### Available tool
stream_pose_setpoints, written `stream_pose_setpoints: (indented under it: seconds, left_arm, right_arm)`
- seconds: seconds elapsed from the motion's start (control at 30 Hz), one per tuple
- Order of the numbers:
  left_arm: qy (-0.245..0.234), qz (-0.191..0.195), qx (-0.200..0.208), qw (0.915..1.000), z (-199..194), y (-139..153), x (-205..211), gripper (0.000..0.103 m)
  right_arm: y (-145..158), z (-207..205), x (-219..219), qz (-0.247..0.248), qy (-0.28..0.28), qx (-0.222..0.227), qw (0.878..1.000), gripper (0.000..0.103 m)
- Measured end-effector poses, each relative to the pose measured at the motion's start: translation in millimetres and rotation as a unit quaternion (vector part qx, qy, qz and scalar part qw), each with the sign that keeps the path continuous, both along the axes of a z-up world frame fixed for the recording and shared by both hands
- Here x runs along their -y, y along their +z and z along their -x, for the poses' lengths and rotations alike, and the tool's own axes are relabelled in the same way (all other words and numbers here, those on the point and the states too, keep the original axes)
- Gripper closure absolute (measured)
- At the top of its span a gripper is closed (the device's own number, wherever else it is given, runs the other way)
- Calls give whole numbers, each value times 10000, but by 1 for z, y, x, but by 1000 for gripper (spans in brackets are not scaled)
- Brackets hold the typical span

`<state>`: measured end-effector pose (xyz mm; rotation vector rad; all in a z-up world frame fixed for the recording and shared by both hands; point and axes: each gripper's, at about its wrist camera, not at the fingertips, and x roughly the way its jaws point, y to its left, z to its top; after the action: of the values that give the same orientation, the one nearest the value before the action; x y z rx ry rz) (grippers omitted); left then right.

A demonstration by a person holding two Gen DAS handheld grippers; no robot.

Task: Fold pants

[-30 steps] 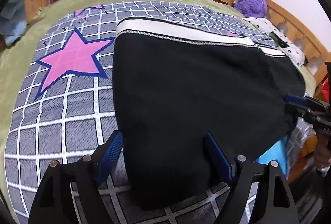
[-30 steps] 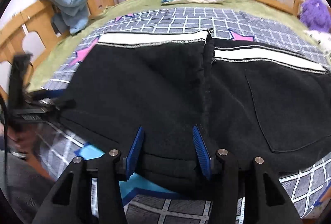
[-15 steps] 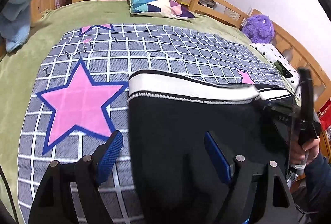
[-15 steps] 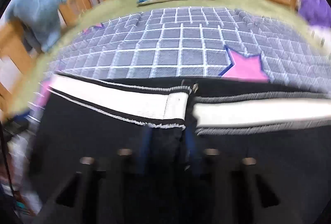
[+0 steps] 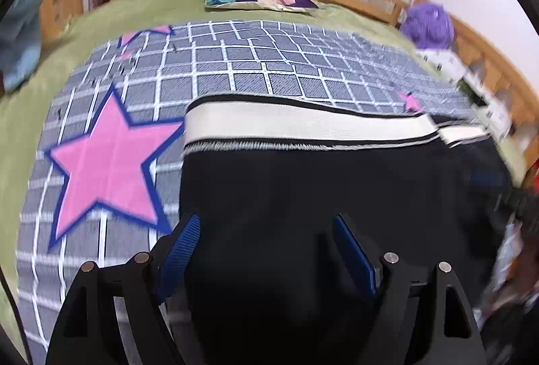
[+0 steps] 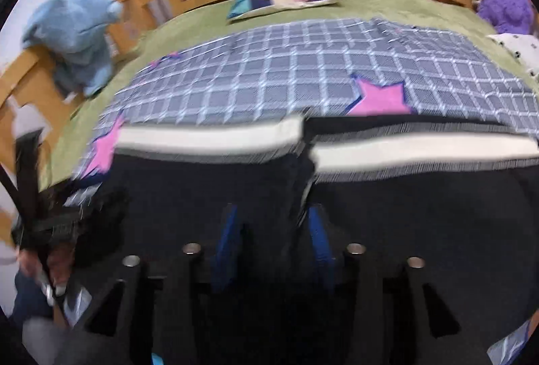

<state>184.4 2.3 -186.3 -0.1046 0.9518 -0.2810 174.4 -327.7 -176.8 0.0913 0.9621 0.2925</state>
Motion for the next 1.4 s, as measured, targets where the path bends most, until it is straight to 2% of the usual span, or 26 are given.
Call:
stream_pose_setpoints:
  seconds: [0.03,0.07,0.13,0.17,0.27,0.37,0.43,0.63,0.8,0.9,0.97,1.0,1.07,1.17,1.27,1.33,1.4]
  left_arm:
    - [49,109,-55,9999,4,0,-6,23]
    - [151,157,-112,9997,8,0,-12,23]
    - [303,219,-227,9990,16,-3,-22,26]
    - [337,248,-320,9986,21,-4,-26,26]
    - [506,216,-348,9979,45,-6,-36,26]
    - [710,96,-312,9969,64,-4,-41,26]
    - [666,8,-388,9970,71,-2,-42,26]
    - [920,-315,71,9952,94,28,-50,28]
    - [915,-158,247,9954,96,49,-50,28]
    - [759,-359,285,9961,94,55,-45,28]
    - [715,-456,202,9962,91,54,-42,28]
    - [729,-474,142,9961,90,54,-41,28]
    - [745,-457,148,9961,87,54,-42,28]
    - [794,-461,153,9957,81,49,-42,28]
    - [922,-319,65,9952,73,40,-42,28]
    - [846,-141,-73,9963,63,30,-39,28]
    - [851,-93,-163,9962,51,19,-36,28]
  right_arm:
    - [-10,12,-3,53,56,-104,9999,31]
    - [-21,19,-7,108,76,-271,9995,24]
    - [-49,30,-10,189,68,-598,9980,21]
    - [-48,37,-13,375,54,-201,9991,21]
    - [-29,43,-22,846,64,-294,9960,22]
    - [-5,60,-9,623,-242,38,9978,21]
    - [8,71,1,487,-481,75,9976,16]
    - [45,88,32,1041,-1211,65,9871,15]
    - [81,106,90,232,-1588,382,9863,15]
    - [101,115,131,-515,-1672,563,9830,15]
    - [108,119,158,-645,-1807,585,9797,15]
    - [109,121,166,-542,-1920,610,9780,15]
    - [107,125,182,-94,-2194,652,9734,16]
    - [93,132,206,275,-2496,711,9653,17]
    - [68,128,227,536,-2708,552,9595,30]
    - [48,120,237,620,-2774,384,9580,39]
    - [27,111,249,391,-2748,222,9604,39]
